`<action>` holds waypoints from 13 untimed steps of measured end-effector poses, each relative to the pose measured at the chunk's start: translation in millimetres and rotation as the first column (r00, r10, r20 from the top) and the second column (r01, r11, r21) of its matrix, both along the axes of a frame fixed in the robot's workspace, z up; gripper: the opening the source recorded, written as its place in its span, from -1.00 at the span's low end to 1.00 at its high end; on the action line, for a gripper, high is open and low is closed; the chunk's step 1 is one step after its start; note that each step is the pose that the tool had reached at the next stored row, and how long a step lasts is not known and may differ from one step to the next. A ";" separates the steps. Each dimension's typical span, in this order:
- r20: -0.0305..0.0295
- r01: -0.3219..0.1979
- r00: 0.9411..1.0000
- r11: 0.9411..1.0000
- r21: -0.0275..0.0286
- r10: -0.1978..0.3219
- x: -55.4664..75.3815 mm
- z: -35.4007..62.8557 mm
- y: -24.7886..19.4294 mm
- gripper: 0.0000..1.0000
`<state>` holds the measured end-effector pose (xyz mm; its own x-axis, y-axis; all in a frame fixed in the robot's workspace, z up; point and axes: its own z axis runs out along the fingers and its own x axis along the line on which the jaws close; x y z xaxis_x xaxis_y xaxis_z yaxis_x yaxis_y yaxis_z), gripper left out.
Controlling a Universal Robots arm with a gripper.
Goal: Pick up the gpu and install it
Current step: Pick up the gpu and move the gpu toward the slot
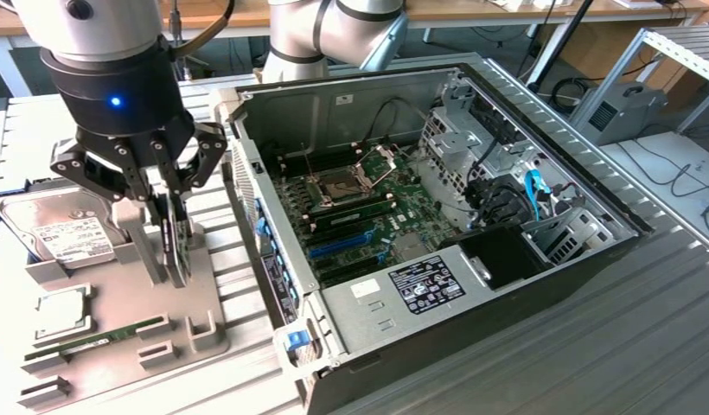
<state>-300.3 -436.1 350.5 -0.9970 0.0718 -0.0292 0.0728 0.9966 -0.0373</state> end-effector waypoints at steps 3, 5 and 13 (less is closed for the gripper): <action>0.000 0.000 1.000 1.000 0.000 0.000 0.0 1.0 0.0 -0.47; 0.000 0.000 1.000 1.000 0.000 0.000 0.0 1.7 0.0 -0.47; 0.000 0.000 1.000 1.000 0.000 0.000 0.0 5.5 0.0 -0.47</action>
